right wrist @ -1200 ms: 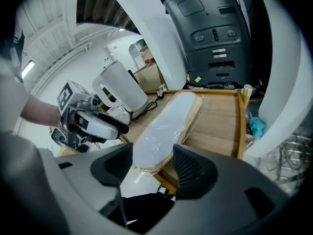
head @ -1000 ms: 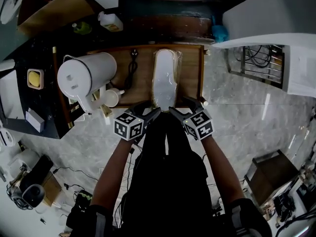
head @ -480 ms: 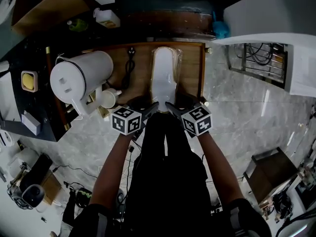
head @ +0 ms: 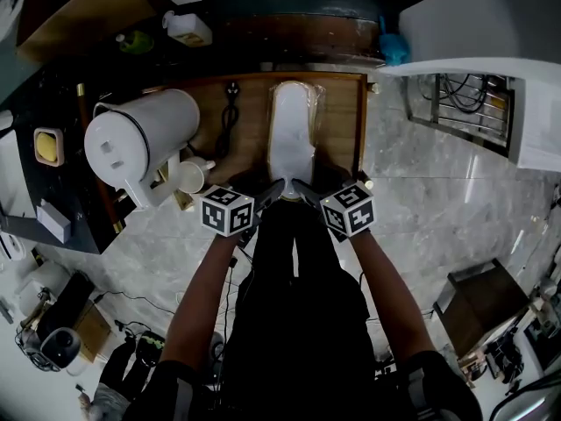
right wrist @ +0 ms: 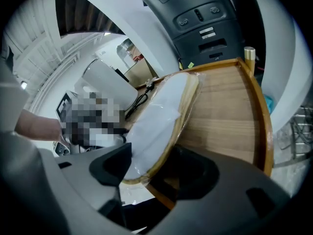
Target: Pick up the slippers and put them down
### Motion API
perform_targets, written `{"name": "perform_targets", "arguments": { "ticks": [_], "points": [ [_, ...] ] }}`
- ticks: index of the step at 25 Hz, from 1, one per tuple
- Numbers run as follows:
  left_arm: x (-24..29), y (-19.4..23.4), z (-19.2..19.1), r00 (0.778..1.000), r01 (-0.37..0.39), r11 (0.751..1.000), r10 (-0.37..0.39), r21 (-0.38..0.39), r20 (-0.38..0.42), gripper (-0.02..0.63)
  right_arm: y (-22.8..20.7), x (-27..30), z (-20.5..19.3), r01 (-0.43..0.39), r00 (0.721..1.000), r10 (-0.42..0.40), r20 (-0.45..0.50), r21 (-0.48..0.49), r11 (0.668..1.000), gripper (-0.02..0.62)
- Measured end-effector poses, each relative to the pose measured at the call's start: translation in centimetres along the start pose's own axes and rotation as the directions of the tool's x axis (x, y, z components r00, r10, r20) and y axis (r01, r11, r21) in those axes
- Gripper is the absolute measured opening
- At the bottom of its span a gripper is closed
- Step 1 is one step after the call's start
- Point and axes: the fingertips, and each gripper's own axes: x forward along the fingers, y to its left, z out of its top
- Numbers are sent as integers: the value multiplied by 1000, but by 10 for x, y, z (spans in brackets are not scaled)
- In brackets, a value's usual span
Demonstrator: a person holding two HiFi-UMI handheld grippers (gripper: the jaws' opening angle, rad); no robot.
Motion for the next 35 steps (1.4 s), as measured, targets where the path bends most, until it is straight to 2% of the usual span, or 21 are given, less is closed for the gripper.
{"name": "perform_targets", "arguments": {
  "ticks": [5, 11, 14, 18, 35],
  "points": [
    [5, -1, -1, 1000, -18, 999, 19, 39, -16, 239, -1, 3, -1, -8, 1000, 8, -18, -11, 1000, 264],
    [9, -3, -1, 999, -3, 1000, 4, 23, -39, 239, 0, 5, -1, -14, 999, 13, -38, -13, 1000, 264],
    [9, -2, 0, 999, -14, 999, 16, 46, -50, 239, 0, 5, 1, -20, 999, 20, -35, -4, 1000, 264],
    [6, -3, 5, 998, -41, 996, 45, 85, -43, 239, 1, 4, 5, -7, 1000, 7, -22, -12, 1000, 264],
    [-27, -27, 15, 999, -47, 993, 47, 110, 5, 239, 30, -20, 22, -1, 1000, 2, 3, -63, 998, 264]
  ]
}}
